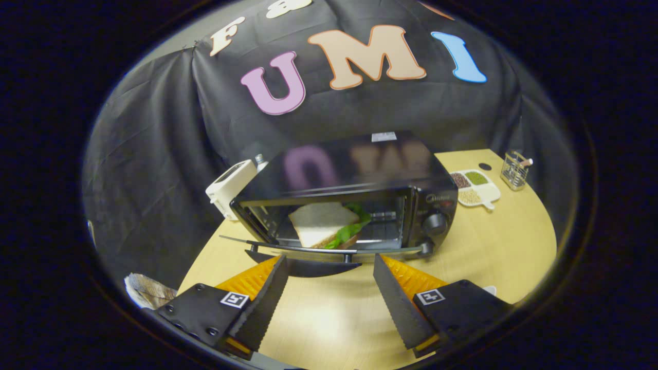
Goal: Open the toaster oven, put the food inside, and close the toaster oven door.
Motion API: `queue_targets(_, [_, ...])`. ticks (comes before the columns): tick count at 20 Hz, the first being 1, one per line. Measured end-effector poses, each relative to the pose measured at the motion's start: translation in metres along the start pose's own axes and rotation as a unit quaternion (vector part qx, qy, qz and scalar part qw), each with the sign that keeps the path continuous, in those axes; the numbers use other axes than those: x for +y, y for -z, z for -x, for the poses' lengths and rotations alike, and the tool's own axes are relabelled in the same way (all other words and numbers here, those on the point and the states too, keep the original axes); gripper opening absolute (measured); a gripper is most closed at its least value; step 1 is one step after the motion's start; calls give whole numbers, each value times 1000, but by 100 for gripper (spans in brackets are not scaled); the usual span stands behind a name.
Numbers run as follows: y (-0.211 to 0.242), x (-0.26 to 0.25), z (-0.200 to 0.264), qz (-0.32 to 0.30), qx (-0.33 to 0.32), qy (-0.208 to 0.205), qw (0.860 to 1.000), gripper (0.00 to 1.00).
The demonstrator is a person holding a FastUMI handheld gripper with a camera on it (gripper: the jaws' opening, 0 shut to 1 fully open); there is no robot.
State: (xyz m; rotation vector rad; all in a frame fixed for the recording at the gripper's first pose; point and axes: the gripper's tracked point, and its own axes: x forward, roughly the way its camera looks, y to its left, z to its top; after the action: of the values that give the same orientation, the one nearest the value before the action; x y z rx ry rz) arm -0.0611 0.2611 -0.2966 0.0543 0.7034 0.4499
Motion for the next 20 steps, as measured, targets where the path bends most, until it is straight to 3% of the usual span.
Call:
queue_targets(2, [-5,-13,-11,53,-6,33,998,100])
queue_targets(4, [-14,-12,-22,77,-16,39,996,100])
queue_targets(10, [-47,-1,-16,44,-63,21,997,96])
queue_targets(20, [-162,-40,96,66,-200,46,977,96])
